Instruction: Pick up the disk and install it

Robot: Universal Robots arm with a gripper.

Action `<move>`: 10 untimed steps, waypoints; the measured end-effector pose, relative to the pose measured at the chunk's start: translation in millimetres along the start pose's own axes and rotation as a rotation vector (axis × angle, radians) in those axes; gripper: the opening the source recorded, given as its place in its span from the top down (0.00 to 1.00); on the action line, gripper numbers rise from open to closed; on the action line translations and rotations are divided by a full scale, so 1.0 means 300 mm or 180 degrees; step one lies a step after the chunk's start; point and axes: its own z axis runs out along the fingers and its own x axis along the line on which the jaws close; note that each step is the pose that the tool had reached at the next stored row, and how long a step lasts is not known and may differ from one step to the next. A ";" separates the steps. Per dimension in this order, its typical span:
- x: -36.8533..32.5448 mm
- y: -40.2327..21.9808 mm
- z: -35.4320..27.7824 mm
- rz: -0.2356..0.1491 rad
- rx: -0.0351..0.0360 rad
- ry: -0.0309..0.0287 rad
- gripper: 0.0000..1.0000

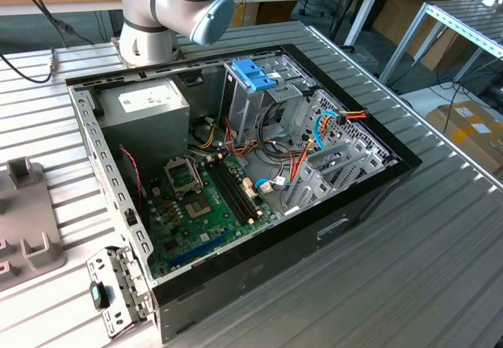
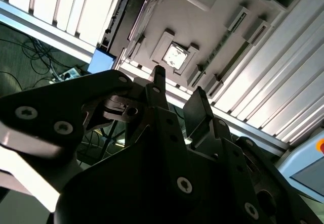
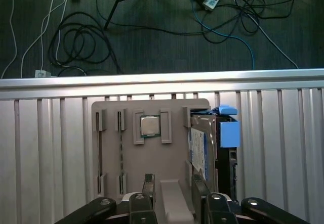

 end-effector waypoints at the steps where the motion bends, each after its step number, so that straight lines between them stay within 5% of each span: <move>1: -0.001 0.000 0.000 0.0000 0.0000 0.0000 0.58; 10: -0.012 0.001 0.006 0.0000 -0.0001 0.0000 0.58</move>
